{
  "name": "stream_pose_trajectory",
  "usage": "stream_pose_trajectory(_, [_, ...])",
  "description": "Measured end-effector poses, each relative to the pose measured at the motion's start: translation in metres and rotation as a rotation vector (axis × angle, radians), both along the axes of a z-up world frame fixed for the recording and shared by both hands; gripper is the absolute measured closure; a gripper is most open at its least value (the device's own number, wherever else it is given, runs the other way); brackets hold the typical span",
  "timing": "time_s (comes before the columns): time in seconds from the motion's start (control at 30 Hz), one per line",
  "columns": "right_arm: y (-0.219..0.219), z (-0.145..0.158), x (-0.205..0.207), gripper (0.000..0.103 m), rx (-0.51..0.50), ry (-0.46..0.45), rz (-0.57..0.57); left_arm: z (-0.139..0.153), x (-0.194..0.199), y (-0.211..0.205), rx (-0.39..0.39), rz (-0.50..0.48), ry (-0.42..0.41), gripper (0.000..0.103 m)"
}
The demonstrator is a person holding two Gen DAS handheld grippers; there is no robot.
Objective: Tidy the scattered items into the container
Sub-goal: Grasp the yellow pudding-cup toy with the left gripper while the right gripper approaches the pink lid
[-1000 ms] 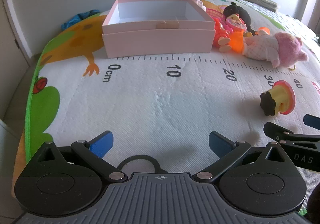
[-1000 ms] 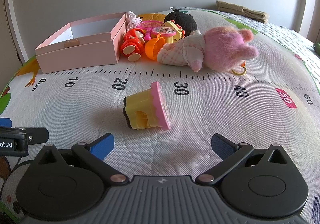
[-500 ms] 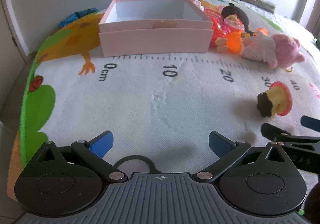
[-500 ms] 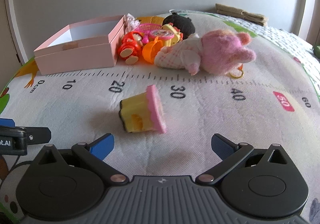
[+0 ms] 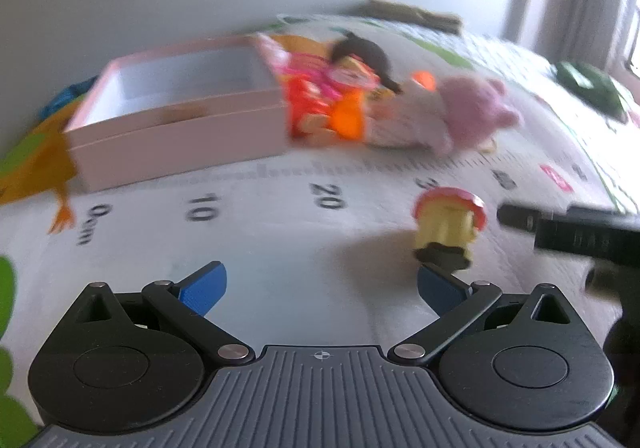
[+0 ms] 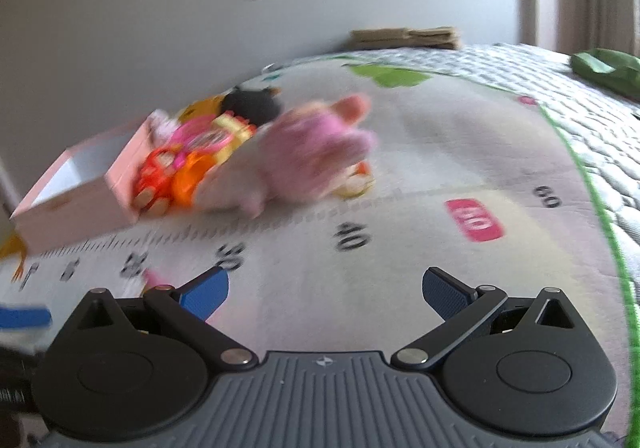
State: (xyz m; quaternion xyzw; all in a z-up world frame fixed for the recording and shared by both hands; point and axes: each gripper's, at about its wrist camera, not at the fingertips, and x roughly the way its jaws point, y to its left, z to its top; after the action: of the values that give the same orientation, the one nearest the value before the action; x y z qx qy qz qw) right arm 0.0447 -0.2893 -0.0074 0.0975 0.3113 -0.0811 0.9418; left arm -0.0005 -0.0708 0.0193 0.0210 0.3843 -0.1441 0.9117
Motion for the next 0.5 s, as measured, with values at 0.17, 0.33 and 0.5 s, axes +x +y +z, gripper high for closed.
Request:
stream_pose_trajectory(0.17, [-0.025,-0.006,0.005,0.0,0.026,0.012,-0.073,-0.006,0.013,-0.032,-0.029,-0.119,0.096,0.0])
stream_pose_trajectory(0.33, [-0.031,-0.016,0.007,0.0,0.051,0.039,-0.079,-0.013,0.019,-0.062,0.089,-0.188,0.037,0.0])
stream_pose_trajectory(0.5, [-0.024,-0.018,0.011,0.0,0.052,0.038,-0.047,-0.01,0.033,-0.052,0.141,-0.12,-0.023,0.0])
